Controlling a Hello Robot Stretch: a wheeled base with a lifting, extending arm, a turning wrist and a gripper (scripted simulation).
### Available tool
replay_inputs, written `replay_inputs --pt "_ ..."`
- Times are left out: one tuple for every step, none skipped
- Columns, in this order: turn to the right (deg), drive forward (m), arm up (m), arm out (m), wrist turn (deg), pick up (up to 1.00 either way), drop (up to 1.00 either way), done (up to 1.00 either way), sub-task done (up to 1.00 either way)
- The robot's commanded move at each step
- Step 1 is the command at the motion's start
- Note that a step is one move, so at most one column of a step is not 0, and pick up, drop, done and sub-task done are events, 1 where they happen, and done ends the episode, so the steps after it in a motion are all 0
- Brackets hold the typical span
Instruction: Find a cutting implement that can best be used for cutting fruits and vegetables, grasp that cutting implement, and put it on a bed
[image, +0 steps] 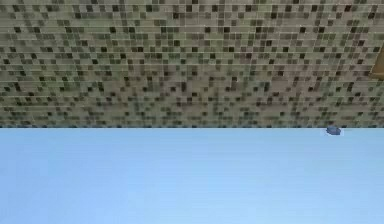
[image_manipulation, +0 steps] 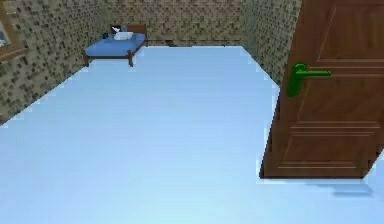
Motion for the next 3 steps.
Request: replay_inputs --pt "45.0 0.0 0.0 0.0 0.0 0.0 0.0 0.0 0.0" --pt "45.0 0.0 0.0 0.0 0.0 0.0 0.0 0.0 0.0" --pt "45.0 0.0 0.0 0.0 0.0 0.0 0.0 0.0 0.0"
